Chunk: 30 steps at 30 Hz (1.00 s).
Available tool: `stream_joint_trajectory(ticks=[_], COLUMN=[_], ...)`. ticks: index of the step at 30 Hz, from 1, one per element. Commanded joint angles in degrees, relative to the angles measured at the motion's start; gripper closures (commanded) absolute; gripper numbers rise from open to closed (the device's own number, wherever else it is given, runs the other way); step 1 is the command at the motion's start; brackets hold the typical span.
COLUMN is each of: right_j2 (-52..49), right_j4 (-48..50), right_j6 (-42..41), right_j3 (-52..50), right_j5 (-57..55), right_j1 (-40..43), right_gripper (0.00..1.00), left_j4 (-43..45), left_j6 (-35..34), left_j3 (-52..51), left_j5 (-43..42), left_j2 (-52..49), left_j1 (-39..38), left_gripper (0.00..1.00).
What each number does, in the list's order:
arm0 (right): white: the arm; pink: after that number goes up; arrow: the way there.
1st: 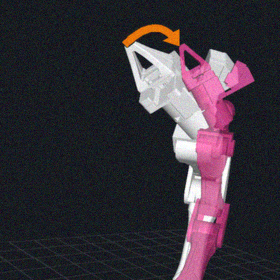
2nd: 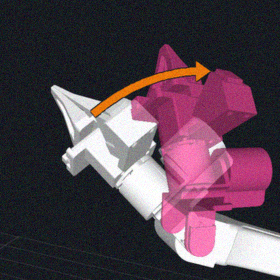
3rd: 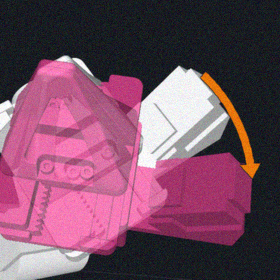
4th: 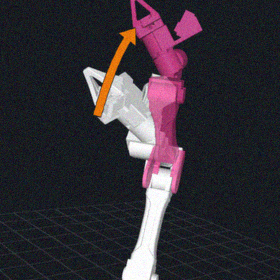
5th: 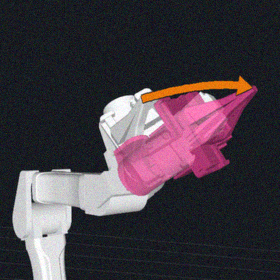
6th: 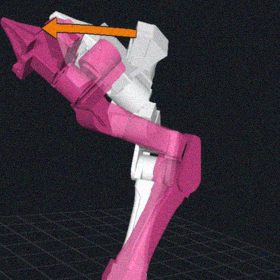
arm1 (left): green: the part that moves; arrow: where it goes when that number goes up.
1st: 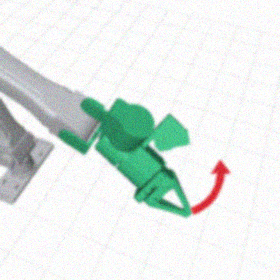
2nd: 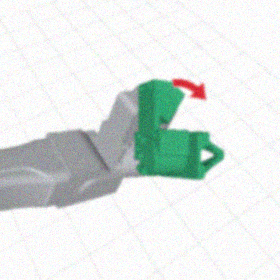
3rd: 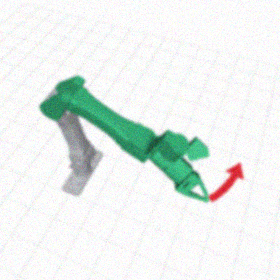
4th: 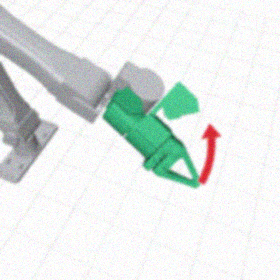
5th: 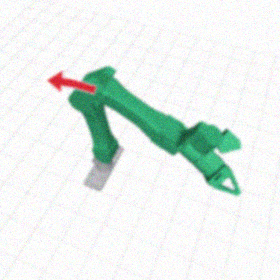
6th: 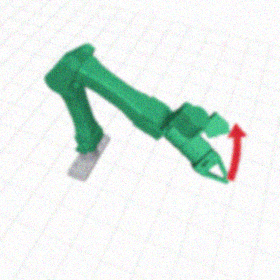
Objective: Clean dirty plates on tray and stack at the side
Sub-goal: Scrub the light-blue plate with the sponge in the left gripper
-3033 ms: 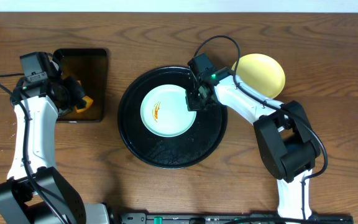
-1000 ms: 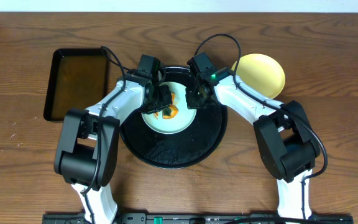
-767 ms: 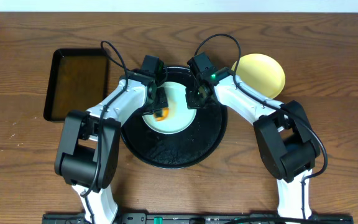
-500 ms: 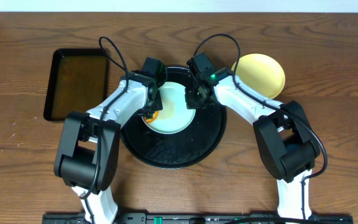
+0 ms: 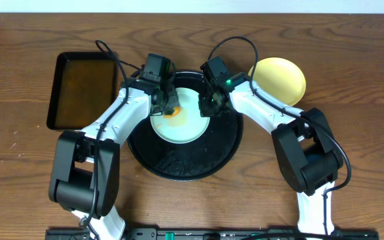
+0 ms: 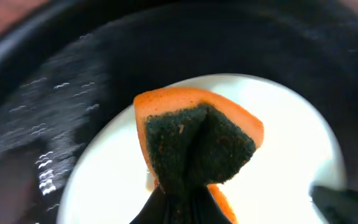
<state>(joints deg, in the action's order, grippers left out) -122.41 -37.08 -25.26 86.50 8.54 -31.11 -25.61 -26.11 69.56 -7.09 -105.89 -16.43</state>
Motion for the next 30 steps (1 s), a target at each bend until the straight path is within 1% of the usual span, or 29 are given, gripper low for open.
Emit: stream_joint_trajectory(ticks=[1,4,8,13,21,24,26,30], right_j2=[-0.5,-0.5,-0.5,-0.5,-0.5,-0.5,-0.5,-0.5], right_j4=[-0.2,-0.2,-0.22,-0.44,-0.46,-0.42,-0.42,-0.42], right_j6=[-0.87,-0.9,-0.9,-0.87,-0.87,-0.87,-0.87,-0.87], right_j3=[0.07,0.07,0.07,0.04,0.04,0.04,0.04,0.04], right_j5=[-2.75,-2.75,-2.78,-2.75,-2.78,-2.78,-2.78,-2.78], right_j1=[-0.07,-0.07,-0.07,-0.07,-0.07,-0.07,-0.07,-0.07], right_gripper=[0.99,0.99,0.99,0.99,0.99,0.99,0.99,0.99], left_j4=[1.75,3.41,4.28,2.19,-8.55,-10.19,-10.16,-9.88], left_j6=[-2.99,-5.16,-5.18,1.46,2.08,2.12,3.37,3.32], left_j3=[-0.98,-0.98,-0.98,-0.96,-0.42,-0.26,-0.26,-0.26], left_j5=[-4.39,-4.63,-5.49,-4.55,12.22,16.76,17.53,17.4], left_j2=[-3.26,-6.29,-9.84,-10.38,-5.81,-2.73,-0.35,4.55], left_j1=[-0.17,-0.37,-0.48,0.26,3.32,3.5,3.45,3.43], left_gripper=[0.92,0.92,0.92,0.92,0.93,0.93,0.93,0.92])
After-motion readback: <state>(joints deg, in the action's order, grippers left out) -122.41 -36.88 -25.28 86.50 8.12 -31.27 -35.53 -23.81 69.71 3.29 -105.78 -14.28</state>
